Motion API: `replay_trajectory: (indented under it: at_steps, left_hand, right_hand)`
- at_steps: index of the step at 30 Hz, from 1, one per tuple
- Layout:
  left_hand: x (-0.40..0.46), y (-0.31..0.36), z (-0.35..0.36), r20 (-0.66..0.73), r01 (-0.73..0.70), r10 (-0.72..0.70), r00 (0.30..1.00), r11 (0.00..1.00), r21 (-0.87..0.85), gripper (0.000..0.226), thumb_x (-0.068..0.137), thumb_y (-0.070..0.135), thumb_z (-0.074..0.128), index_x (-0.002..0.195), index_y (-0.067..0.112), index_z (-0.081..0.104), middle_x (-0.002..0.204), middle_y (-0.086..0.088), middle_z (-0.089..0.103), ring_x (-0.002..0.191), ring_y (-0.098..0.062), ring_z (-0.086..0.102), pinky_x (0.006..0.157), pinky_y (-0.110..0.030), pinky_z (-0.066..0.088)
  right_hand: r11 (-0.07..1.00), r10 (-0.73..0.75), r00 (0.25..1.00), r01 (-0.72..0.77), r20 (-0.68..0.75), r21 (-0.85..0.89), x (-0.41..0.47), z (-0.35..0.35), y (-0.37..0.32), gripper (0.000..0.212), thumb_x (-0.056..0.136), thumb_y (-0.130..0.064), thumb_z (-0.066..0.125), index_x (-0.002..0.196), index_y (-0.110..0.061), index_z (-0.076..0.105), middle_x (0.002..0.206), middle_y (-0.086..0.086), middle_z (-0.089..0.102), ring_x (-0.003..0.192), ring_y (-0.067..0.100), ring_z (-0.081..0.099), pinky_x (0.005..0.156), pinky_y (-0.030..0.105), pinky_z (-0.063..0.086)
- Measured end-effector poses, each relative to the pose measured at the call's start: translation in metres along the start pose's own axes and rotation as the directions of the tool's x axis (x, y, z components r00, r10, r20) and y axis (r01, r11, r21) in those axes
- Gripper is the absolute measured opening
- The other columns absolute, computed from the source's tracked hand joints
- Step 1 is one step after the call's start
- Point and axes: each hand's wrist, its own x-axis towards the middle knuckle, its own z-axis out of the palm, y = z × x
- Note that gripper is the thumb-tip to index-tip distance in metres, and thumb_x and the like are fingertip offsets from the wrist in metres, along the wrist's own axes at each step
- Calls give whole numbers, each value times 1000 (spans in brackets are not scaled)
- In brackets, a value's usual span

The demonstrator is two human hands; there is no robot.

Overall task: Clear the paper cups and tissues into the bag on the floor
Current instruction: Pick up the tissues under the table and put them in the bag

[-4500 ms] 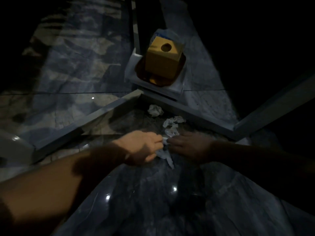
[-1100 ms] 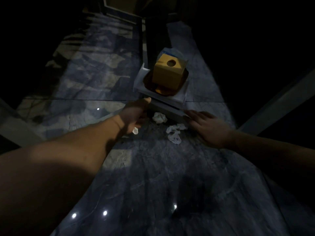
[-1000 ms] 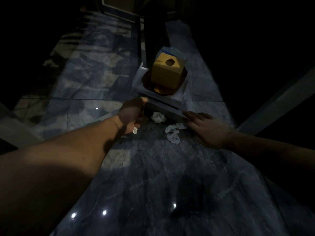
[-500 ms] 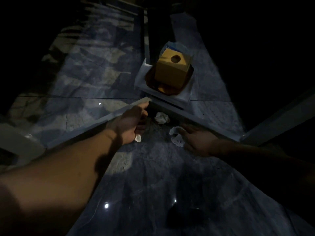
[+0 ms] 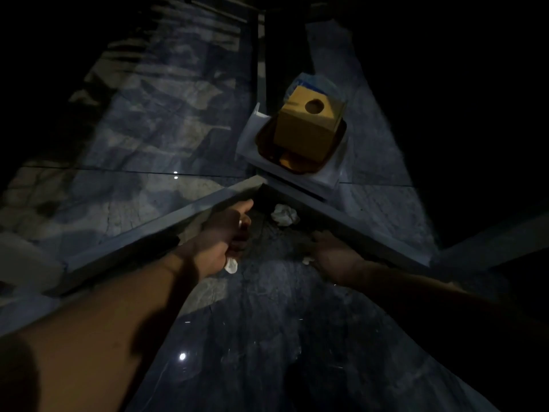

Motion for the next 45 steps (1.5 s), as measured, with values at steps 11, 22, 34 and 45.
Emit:
replay_trajectory:
  at_steps: [11, 22, 34, 45]
  left_hand:
    - [-16, 15, 3, 147, -63, 56, 988, 997, 46, 47, 93, 48, 46, 55, 23, 35, 42, 7, 23, 33, -9, 18, 34, -17, 14]
    - [-38, 25, 23, 130, -93, 87, 988, 995, 43, 42, 90, 52, 50, 65, 20, 38, 42, 7, 22, 32, -8, 16, 40, -13, 12]
    - [-40, 26, 20, 150, -139, 132, 980, 989, 39, 41, 90, 50, 52, 66, 19, 39, 42, 7, 22, 33, -8, 17, 40, -12, 13]
    - [-38, 25, 18, 154, -132, 120, 981, 989, 67, 41, 91, 51, 50, 66, 19, 38, 42, 8, 24, 33, -8, 18, 39, -12, 14]
  right_hand:
    - [858, 163, 976, -213, 146, 468, -31, -17, -13, 11, 85, -1, 54, 90, -8, 61, 96, 12, 66, 84, 24, 68, 75, 34, 58]
    - [335, 170, 971, -218, 169, 917, -70, -57, -12, 25, 93, 5, 47, 116, 8, 58, 86, 7, 62, 61, 2, 67, 55, 15, 52]
    - [23, 105, 914, -395, 391, 918, -78, -66, -20, 22, 92, -17, 44, 87, -1, 58, 47, 0, 50, 39, 12, 40, 39, 22, 30]
    - [443, 349, 924, -307, 154, 842, -65, -60, -23, 10, 91, -14, 56, 95, -11, 66, 65, 4, 55, 46, 11, 48, 37, 21, 38]
